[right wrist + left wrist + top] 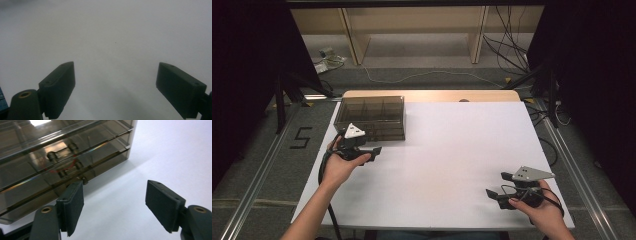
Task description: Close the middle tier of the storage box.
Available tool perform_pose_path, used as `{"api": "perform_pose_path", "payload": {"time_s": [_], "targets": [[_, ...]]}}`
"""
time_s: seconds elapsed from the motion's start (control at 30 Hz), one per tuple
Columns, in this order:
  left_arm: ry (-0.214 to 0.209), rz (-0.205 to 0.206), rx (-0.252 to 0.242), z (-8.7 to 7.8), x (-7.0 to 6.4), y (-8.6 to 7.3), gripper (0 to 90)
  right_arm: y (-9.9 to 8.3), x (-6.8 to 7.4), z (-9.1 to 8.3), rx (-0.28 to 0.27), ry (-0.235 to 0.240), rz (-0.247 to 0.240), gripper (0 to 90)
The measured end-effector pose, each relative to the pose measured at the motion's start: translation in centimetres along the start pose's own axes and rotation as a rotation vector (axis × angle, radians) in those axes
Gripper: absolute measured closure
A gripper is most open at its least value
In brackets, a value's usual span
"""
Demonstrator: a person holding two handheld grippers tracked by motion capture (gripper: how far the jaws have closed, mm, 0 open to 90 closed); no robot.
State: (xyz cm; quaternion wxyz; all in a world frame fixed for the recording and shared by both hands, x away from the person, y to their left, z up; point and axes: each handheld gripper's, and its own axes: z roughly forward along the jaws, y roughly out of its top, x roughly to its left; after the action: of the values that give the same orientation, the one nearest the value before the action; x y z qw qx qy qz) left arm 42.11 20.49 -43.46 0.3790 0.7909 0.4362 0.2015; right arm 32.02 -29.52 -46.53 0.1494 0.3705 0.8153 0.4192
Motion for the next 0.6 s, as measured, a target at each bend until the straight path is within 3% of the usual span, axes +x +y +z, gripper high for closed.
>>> {"api": "perform_pose_path", "payload": {"time_s": [0.43, 0.6], "targets": [[-0.055, 0.057, -0.038, -0.4, -2.3, -0.2, 26.6, 0.0, 0.0, 0.0, -0.001, 0.003, 0.000, 16.3], [-0.083, 0.058, -0.047, -0.4, -3.3, -0.4, 25.8, 0.0, 0.1, 0.0, 0.001, 0.004, -0.001, 16.3]]}}
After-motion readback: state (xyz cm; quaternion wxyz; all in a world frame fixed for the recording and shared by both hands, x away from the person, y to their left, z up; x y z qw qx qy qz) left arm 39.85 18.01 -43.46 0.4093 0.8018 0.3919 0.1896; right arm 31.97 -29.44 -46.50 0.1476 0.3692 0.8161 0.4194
